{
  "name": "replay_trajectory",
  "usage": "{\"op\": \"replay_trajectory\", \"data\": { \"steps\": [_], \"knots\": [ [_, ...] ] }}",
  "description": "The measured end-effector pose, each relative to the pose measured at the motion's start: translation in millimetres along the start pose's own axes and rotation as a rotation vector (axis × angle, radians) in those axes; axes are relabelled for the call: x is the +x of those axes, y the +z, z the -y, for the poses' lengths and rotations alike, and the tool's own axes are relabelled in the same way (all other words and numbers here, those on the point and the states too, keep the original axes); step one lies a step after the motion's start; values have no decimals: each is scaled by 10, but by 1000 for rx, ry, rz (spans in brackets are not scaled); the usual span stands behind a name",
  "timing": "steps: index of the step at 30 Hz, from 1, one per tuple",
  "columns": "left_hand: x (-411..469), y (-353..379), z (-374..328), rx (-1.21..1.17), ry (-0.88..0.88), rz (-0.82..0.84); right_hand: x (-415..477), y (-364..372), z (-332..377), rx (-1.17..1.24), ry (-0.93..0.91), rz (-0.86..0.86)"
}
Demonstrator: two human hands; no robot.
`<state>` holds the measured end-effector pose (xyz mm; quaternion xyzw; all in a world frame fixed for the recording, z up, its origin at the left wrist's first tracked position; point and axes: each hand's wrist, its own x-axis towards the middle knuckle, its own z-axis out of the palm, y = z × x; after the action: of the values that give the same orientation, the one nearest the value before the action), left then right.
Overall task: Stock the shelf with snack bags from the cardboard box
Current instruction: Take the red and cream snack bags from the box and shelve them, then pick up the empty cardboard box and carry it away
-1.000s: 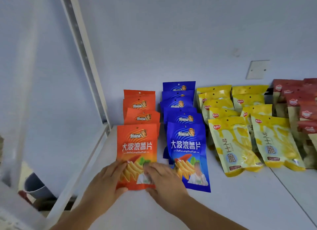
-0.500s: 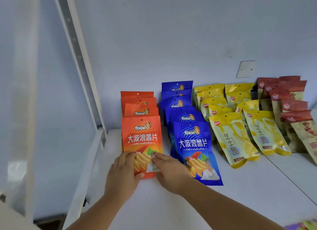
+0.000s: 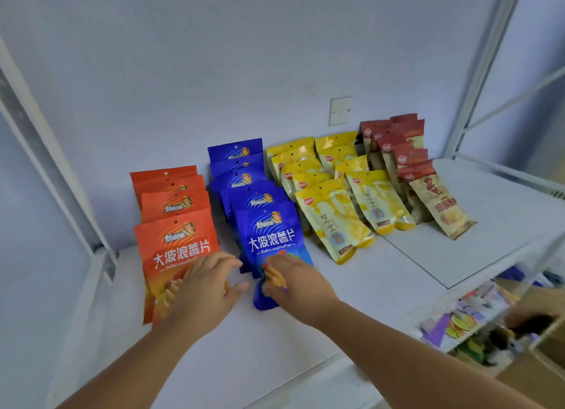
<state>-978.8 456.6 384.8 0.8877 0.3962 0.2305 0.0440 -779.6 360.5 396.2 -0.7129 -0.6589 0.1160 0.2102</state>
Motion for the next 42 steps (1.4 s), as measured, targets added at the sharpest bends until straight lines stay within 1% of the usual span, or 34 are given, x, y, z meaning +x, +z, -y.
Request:
{"op": "replay_trajectory", "data": {
  "steps": [2,4,9,14,18,25,31,37,42],
  "knots": [
    [135,35,-275,-32,67,86,-182,-177,-229,35,66,-43],
    [262,100,-589,-51,113,165,-393,-370,-472,14,105,-110],
    [521,340,-1489,-132,139,274,-954,-835,-1121,-39,193,-200],
    [687,581,-2430,-232,258,288,-1586,-1232,-1779,-14,316,-277],
    [760,803,-3177,-187,391,315,-2138,-1456,-2318,8,427,-316],
    [682,1299,-4426,-152,545,387,-3127,-1717,-3129,28,621,-406],
    [512,1828,-5376,-127,716,507,-3963,-1796,-3635,69,841,-440],
    [510,2433,-6101,-119,851,619,-4569,-1818,-4133,84,1008,-467],
    [702,2992,-6621,-143,932,725,-4828,-1870,-4546,62,1161,-513]
  ]
}}
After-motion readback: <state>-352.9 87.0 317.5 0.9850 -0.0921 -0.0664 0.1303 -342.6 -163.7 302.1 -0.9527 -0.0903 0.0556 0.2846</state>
